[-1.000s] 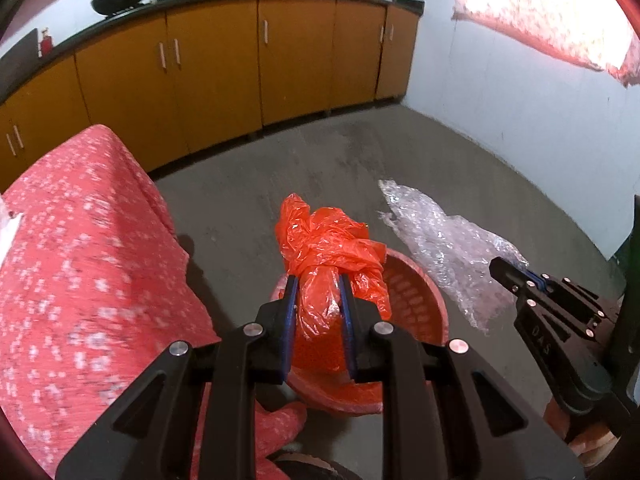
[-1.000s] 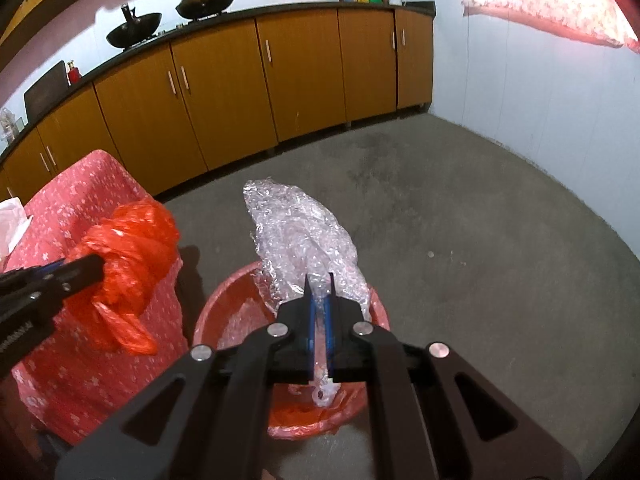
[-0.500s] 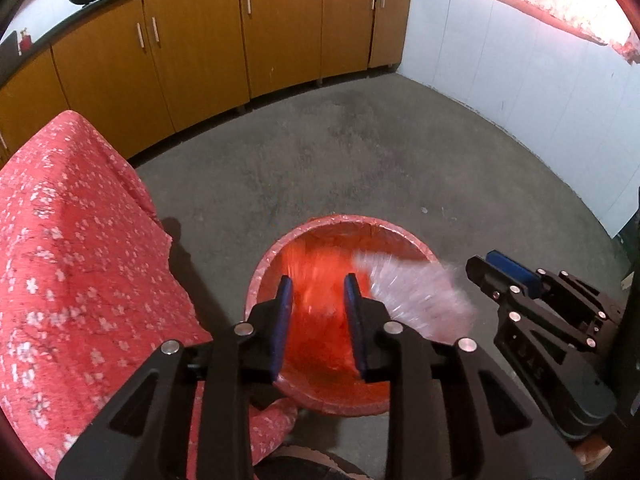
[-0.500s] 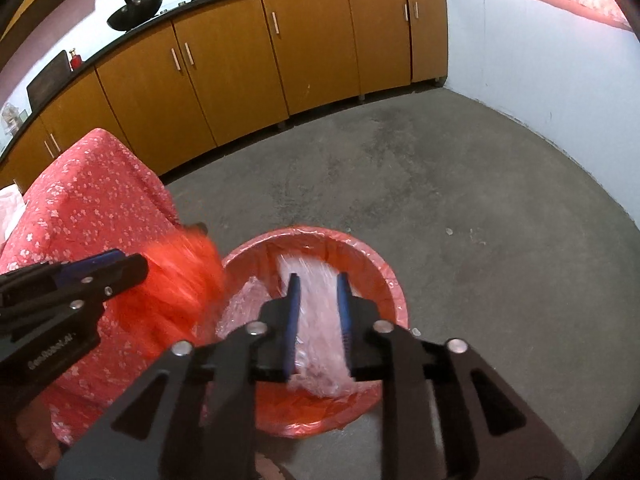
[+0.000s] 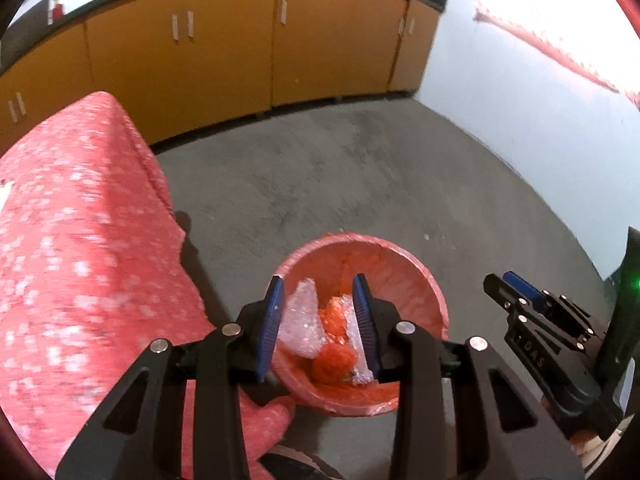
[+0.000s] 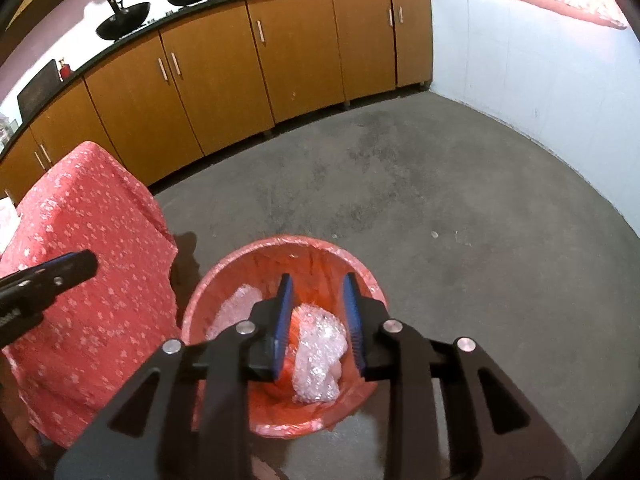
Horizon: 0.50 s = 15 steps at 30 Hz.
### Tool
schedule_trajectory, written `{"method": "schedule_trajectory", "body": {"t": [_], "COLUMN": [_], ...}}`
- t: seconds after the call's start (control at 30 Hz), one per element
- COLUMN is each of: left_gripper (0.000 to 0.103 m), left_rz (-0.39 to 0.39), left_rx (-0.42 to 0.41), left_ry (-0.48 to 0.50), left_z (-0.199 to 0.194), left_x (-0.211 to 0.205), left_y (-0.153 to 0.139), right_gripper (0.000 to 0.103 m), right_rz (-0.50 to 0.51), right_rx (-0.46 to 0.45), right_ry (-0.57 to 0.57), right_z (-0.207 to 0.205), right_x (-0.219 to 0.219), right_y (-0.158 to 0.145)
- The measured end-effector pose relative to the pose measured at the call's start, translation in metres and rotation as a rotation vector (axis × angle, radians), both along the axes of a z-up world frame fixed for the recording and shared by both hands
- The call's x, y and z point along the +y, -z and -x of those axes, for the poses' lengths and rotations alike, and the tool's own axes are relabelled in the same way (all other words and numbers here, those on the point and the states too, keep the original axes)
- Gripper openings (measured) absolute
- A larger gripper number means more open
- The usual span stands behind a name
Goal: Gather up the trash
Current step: 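Open both grippers to drop red bag and bubble wrap into bucket, then grasp green-printed white bag with left gripper while right gripper grasps white tissue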
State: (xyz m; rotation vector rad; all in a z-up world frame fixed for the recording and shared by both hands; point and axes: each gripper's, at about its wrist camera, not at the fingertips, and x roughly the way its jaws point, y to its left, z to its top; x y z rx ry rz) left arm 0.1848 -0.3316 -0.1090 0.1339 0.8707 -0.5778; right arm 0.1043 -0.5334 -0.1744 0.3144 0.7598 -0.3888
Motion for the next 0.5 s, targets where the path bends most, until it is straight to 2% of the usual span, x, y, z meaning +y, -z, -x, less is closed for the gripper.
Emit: {"method": "schedule_trajectory", "body": {"t": [0.23,0.5], "left_gripper": [0.038,0.044], "left_rz": [0.064,0.044], "left_rx": [-0.086,-0.223], "left_ry": [-0.132,-0.324], "left_z": [0.002,0.011], "left_x": [0.078,0.195], "left_y": [-0.040,-0.071], "right_gripper": [0.030,0.031], "right_rz": [0.022,0.018], "right_rx": [-0.061,-0.158], "right_ry": [-0.099,-0.308], "right_z": [-0.023,-0.068], "right_x": [0.043,0.138], "right_y": [-0.042,-0.097]}}
